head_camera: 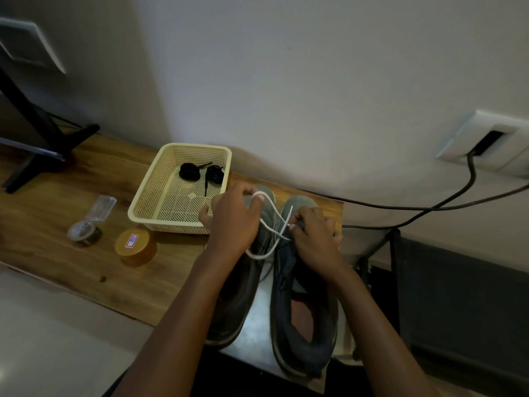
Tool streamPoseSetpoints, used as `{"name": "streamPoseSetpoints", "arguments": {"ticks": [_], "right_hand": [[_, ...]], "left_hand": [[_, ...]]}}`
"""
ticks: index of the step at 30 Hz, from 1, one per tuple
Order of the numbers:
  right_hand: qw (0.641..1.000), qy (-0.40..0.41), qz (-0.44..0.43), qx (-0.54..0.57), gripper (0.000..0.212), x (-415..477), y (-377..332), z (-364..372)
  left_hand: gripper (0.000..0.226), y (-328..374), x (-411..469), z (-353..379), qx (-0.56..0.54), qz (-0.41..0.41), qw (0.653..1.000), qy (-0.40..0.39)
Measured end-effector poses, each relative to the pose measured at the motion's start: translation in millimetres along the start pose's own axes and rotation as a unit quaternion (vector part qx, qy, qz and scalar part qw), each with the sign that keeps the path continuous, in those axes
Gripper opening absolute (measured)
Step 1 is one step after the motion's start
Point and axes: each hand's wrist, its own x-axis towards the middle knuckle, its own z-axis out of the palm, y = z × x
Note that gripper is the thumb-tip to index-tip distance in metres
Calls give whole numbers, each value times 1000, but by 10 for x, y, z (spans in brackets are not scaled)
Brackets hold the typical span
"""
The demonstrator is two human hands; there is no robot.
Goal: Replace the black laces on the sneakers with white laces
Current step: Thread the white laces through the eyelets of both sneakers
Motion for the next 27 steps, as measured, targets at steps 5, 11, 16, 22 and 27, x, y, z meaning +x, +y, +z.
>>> {"name": "streamPoseSetpoints", "arguments": {"ticks": [5, 11, 16, 22, 27], "right_hand": [[999, -2, -14, 32, 10, -9, 22, -11], [997, 42, -29, 52, 20, 4, 36, 3], [945, 123, 7, 303, 26, 44, -34, -127], [894, 161, 29, 418, 21, 46, -50, -310], [867, 171, 49, 466, 11, 1, -47, -428]], "left_hand": [[9, 26, 1, -65, -171, 66, 975, 124], [24, 108, -16, -95, -274, 80, 942, 175], [15, 131, 32, -186, -439, -34, 876, 199], [20, 116, 69, -268, -668, -159, 720, 97], [29, 156, 48, -261, -720, -143, 679, -23]]}}
